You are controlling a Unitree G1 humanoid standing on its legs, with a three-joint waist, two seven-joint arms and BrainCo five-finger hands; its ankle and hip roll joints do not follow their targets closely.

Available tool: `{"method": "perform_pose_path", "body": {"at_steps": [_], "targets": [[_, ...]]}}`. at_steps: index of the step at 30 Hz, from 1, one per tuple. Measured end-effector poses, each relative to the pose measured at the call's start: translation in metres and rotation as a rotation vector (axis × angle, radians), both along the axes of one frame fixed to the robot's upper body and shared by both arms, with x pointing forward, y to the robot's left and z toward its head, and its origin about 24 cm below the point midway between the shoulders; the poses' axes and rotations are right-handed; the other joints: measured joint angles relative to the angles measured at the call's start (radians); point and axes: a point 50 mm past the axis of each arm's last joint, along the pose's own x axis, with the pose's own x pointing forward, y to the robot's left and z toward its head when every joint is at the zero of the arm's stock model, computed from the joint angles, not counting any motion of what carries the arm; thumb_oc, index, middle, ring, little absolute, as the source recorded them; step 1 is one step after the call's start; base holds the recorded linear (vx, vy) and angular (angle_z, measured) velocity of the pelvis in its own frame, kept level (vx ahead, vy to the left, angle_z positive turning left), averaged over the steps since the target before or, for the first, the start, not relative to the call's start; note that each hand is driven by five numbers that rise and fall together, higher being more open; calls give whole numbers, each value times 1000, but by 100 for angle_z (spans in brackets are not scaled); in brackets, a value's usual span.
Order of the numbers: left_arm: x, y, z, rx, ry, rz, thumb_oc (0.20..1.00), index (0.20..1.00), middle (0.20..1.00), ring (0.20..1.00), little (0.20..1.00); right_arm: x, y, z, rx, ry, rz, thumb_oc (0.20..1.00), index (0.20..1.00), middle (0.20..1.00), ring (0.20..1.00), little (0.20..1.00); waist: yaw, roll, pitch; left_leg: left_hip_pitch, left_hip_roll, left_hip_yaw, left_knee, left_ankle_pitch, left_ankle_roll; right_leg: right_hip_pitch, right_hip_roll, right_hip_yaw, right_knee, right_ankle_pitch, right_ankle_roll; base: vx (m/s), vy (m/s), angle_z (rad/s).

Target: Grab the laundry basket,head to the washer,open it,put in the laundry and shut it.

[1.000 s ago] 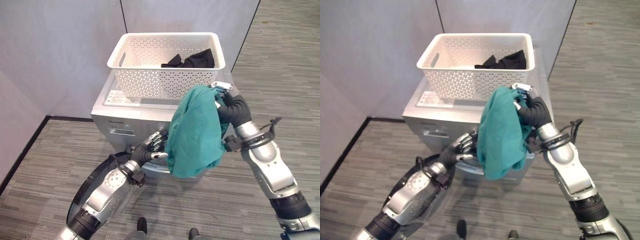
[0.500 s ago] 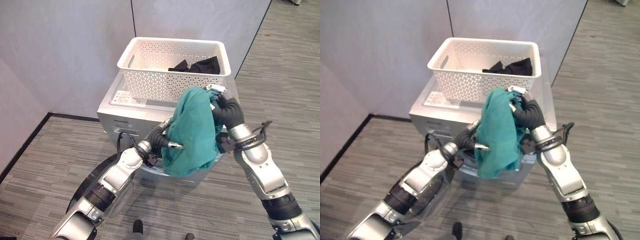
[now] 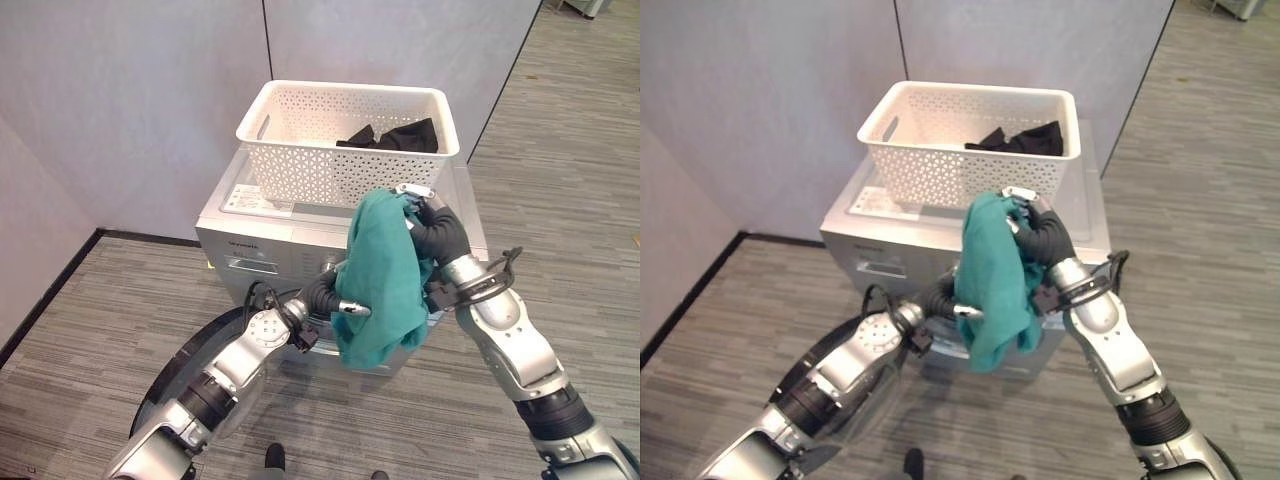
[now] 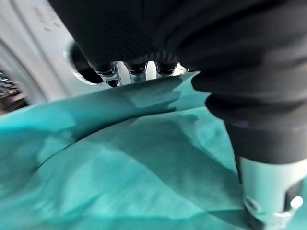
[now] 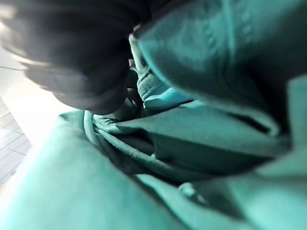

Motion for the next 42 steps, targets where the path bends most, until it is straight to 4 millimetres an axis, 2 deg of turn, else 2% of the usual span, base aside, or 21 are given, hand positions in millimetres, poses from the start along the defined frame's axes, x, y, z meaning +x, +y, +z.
{"method": "perform_pose_path", "body": {"at_steps": [2,5,9,14,18,23,33,42], "targets": [[-1,10,0,25,21,-3,1000,1000,1000,1000,1000,1,1,1,4,-1,4,200,200,200,200,200,3,3,-2,0,0,0,-1,0,0,0,-1,0,0,0,0,0,0,0],[-7,19,18,20,-6,-64,1000,1000,1000,1000,1000,1,3,0,26,5,12,200,200,200,200,200,10,10,-6,0,0,-1,0,0,0,1,-1,-2,0,-1,0,0,0,0],[-15,12,32,-56,-36,-104,1000,1000,1000,1000,1000,1,2,1,33,5,12,200,200,200,200,200,18,17,-11,-2,-5,-11,0,-1,1,7,-2,-18,0,-7,3,0,-6,9],[-19,1,29,-125,-15,-98,1000,1000,1000,1000,1000,2,-3,3,39,-7,-17,200,200,200,200,200,16,21,-13,-18,-16,-36,2,2,0,8,-3,-45,0,-12,5,7,10,17],[-22,-19,27,-217,6,-91,1000,1000,1000,1000,1000,2,-7,6,28,-25,-41,200,200,200,200,200,19,22,-13,-26,-25,-51,2,2,0,10,-8,-61,0,-18,8,19,28,12],[-20,-29,27,-233,14,-100,1000,1000,1000,1000,1000,3,-13,9,15,-50,-89,200,200,200,200,200,9,31,-15,-34,-36,-58,1,2,1,9,-23,-75,0,-22,13,19,27,8],[-13,-39,43,-218,-46,-153,1000,1000,1000,1000,1000,3,-12,9,17,-47,-85,200,200,200,200,200,2,31,-15,-33,-40,-49,-1,1,3,7,-33,-72,2,-25,19,2,0,-1],[-16,-40,42,-233,-26,-186,1000,1000,1000,1000,1000,6,1,-1,31,11,-23,200,200,200,200,200,-13,30,-15,-13,-35,-5,-15,-1,6,-1,-34,-39,8,-22,23,13,6,-12]]}}
